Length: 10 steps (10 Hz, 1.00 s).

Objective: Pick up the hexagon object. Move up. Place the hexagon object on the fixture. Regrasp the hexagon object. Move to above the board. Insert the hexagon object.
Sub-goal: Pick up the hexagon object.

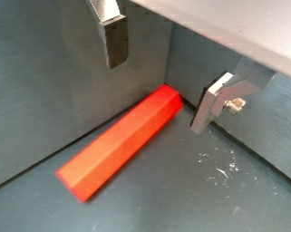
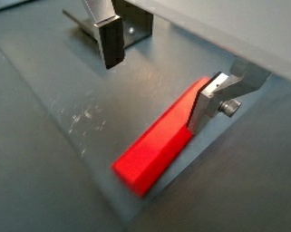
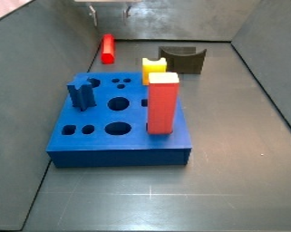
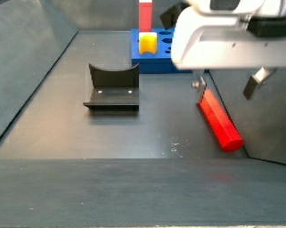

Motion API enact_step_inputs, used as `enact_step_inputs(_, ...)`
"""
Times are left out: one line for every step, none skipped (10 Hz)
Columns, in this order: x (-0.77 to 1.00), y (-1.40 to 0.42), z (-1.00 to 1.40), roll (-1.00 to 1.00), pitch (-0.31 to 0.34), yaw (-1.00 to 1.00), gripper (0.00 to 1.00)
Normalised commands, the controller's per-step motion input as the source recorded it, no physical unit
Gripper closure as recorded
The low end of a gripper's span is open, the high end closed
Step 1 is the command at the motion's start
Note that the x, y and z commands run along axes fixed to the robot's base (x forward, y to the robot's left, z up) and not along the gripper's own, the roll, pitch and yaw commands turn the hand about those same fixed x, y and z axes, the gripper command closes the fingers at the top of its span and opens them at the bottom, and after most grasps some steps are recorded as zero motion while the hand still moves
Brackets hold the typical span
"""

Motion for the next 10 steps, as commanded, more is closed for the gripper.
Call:
enact_step_inputs(-0.07, 0.36, -1.0, 0.0, 0.0, -0.25, 0.0)
enact_step_inputs(-0.08, 0.27, -1.0, 0.0, 0.0, -0.11, 0.0)
enact_step_inputs(-0.11, 0.19, -1.0, 0.0, 0.0, 0.0, 0.0)
enact_step_inputs(-0.1, 0.11, -1.0, 0.0, 0.0, 0.0, 0.0)
enact_step_inputs(-0.06, 0.03, -1.0, 0.0, 0.0, 0.0, 0.0)
enact_step_inputs(0.03, 0.0, -1.0, -0.03, -0.011, 0.0, 0.0)
enact_step_inputs(0.14, 0.0, -1.0, -0.05, 0.0, 0.0, 0.0)
enact_step_inputs(0.06, 0.0, -1.0, -0.05, 0.0, -0.02, 0.0)
enact_step_inputs(0.03, 0.0, -1.0, -0.06, 0.0, -0.05, 0.0)
enact_step_inputs(0.05, 0.0, -1.0, -0.06, 0.0, -0.05, 0.0)
